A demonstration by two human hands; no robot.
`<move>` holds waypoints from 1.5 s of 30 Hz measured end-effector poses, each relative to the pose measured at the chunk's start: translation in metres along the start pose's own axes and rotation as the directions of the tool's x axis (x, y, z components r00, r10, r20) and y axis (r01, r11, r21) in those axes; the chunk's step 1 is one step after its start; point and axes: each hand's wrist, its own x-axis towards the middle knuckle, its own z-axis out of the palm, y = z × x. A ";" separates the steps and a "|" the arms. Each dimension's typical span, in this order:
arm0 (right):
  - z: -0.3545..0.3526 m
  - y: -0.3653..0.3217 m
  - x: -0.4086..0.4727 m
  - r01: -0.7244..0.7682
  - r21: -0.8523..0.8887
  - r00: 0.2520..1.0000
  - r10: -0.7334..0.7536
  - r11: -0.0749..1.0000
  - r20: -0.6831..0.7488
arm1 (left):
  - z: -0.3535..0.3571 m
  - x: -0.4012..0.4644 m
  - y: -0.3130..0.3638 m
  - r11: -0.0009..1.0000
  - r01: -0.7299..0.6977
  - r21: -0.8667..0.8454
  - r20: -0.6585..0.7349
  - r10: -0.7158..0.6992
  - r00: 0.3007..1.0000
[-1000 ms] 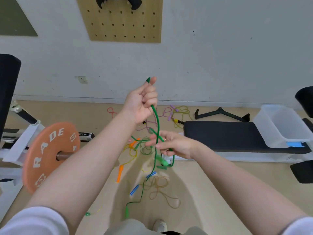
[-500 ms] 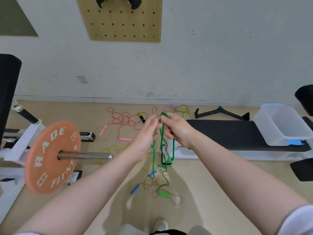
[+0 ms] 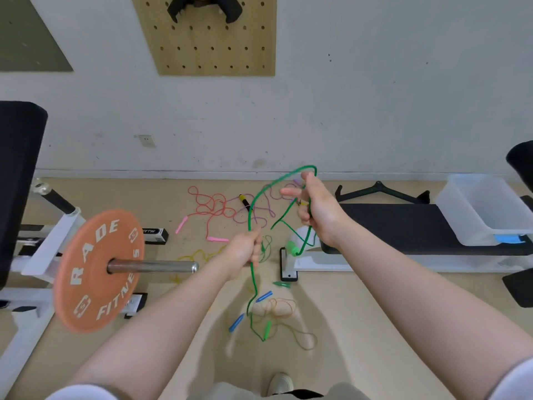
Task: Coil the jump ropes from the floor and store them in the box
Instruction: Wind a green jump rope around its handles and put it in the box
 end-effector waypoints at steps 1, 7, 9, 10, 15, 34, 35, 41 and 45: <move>0.001 0.005 -0.003 -0.017 -0.051 0.999 0.019 0.999 0.043 | 0.002 -0.004 0.017 0.981 0.008 -0.192 0.053 0.002 0.999; 0.010 0.034 -0.022 -0.042 -0.218 0.870 0.143 0.975 0.472 | -0.007 -0.030 0.109 0.684 0.019 -0.729 0.278 0.271 0.922; 0.010 0.042 -0.027 -0.029 -0.317 0.806 0.210 0.948 0.554 | -0.015 -0.034 0.126 0.594 -0.020 -0.804 0.214 0.320 0.923; 0.011 0.045 -0.029 -0.007 -0.359 0.784 0.228 0.933 0.577 | -0.019 -0.034 0.131 0.555 -0.049 -0.831 0.163 0.327 0.931; 0.024 0.037 -0.025 -0.004 -0.192 0.912 0.082 0.981 0.402 | -0.023 -0.019 0.100 0.872 -0.163 -0.461 0.014 0.191 0.981; 0.014 -0.029 0.011 -0.132 0.489 0.991 0.124 0.862 0.049 | -0.014 0.005 -0.034 0.933 -0.076 0.351 -0.042 0.097 0.994; 0.012 -0.030 0.013 -0.120 0.496 0.992 0.122 0.860 0.029 | -0.016 0.007 -0.029 0.970 -0.003 0.244 -0.105 0.030 0.994; 0.014 -0.012 0.001 -0.044 0.020 0.992 0.041 0.999 0.117 | -0.005 -0.002 0.051 0.910 0.022 -0.413 0.138 0.038 0.990; 0.018 0.011 -0.008 -0.012 -0.148 0.903 0.074 0.989 0.424 | -0.003 -0.008 0.101 0.811 -0.010 -0.585 0.211 0.164 0.964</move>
